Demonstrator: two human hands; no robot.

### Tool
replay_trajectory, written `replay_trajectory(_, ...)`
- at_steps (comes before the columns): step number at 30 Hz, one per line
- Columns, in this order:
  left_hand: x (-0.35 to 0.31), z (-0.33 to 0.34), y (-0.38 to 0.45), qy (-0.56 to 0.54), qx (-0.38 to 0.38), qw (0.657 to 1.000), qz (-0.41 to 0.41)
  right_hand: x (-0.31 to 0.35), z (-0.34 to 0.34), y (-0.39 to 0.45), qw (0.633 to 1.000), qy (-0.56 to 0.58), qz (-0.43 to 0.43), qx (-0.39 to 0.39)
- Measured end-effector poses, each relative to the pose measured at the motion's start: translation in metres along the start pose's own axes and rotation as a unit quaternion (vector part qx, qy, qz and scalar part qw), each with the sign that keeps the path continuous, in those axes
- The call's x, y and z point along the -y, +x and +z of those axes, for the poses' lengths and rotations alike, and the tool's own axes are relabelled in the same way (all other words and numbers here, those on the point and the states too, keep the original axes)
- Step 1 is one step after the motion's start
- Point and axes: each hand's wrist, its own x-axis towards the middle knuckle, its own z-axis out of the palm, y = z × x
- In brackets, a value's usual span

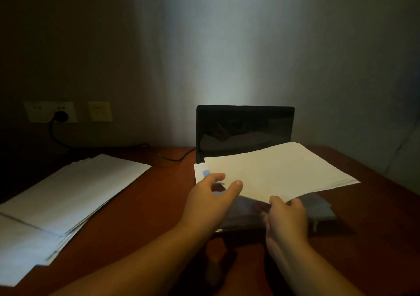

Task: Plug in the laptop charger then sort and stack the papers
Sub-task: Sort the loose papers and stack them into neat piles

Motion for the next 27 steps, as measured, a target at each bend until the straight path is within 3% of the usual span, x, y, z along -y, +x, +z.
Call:
replay_trajectory(9,0.019,-0.016,0.008,0.112,-0.015,0.994,-0.006,-0.002,0.018,-0.010,0.997,-0.029,0.048,0.046)
replay_trajectory(23,0.045,-0.017,0.011,0.163,0.015,0.985,-0.054,0.001,0.008,-0.024,0.973,-0.137,0.143,0.123)
replay_trajectory(27,0.048,-0.014,0.010,0.133,-0.009,0.990,-0.051,-0.002,0.010,-0.027,0.962,-0.212,0.079,0.155)
